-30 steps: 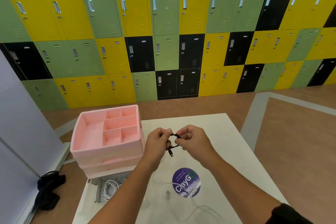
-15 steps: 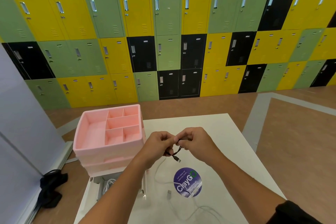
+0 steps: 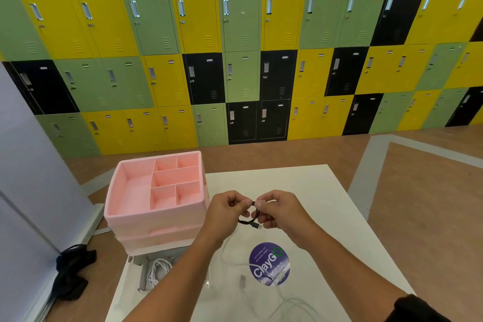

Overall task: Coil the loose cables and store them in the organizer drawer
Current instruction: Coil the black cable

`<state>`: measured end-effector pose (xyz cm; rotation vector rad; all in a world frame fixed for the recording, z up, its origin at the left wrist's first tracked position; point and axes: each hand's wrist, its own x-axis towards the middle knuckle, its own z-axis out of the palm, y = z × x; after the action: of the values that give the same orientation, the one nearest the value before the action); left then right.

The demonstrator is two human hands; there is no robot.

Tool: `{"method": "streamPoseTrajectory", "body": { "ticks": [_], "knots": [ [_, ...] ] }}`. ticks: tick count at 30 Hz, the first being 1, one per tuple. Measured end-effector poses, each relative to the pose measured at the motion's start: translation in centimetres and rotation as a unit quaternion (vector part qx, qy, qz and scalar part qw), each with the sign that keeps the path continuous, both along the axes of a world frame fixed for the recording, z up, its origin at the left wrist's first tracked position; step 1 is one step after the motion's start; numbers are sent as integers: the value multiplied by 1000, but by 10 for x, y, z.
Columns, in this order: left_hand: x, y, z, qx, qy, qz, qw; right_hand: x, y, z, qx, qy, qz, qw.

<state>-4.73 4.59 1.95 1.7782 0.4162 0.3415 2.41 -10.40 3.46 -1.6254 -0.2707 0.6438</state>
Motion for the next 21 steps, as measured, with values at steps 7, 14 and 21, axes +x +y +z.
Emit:
{"method": "streamPoseTrajectory", "body": {
  "ticks": [7, 14, 21],
  "knots": [
    [1, 0, -9, -15, -27, 103, 994, -13, 3, -6, -38, -3, 31, 999],
    [0, 3, -5, -70, -42, 157, 984, -13, 1, -5, 14, 4, 39, 999],
    [-2, -4, -3, -148, -67, 110, 981, -14, 1, -12, 36, 77, -20, 996]
  ]
}}
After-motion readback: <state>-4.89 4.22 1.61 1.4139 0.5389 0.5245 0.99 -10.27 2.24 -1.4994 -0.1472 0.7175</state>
